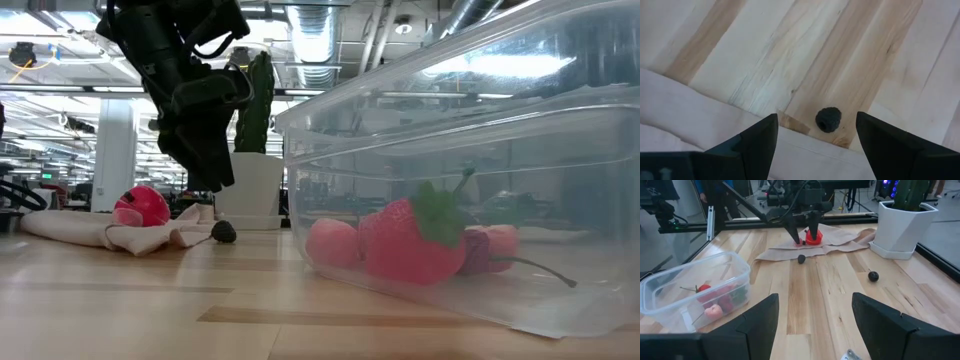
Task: Pick and placing Produce into tupperware
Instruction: Put the black raspberry into the transparent bin
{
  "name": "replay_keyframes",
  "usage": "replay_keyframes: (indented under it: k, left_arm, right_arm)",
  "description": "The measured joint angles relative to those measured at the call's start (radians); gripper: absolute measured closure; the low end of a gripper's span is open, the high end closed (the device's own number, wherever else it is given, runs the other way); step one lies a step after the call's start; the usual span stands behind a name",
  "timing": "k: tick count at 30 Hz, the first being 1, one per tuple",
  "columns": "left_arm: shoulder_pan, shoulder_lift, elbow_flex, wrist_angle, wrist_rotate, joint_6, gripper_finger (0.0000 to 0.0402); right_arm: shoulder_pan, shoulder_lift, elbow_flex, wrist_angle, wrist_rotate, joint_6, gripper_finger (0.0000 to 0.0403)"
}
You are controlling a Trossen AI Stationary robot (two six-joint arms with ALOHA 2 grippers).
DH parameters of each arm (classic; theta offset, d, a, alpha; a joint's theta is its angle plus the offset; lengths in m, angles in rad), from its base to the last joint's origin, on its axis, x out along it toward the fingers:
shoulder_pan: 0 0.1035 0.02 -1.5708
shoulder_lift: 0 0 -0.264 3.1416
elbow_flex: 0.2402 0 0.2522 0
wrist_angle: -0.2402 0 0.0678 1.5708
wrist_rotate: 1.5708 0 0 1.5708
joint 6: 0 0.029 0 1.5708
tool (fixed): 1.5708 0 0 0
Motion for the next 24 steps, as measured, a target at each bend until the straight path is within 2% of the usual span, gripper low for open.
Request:
replay_keyframes:
  k: [5, 15, 24]
  left_arm:
    - [-0.012, 0.014, 0.0, 0.021, 0.017, -0.003, 0.0142]
    - [-0.018, 0.126, 0.008, 0.054, 0.019, 0.012, 0.0142]
    - [-0.017, 0.145, 0.008, 0.098, 0.016, 0.031, 0.0142]
  right_arm:
    - [0.0, 0.0, 0.0, 0.0, 0.0, 0.0, 0.0127]
    - [0.0, 0.0, 0.0, 0.0, 0.0, 0.0, 0.0127]
    - [0.0, 0.0, 0.0, 0.0, 0.0, 0.0, 0.0127]
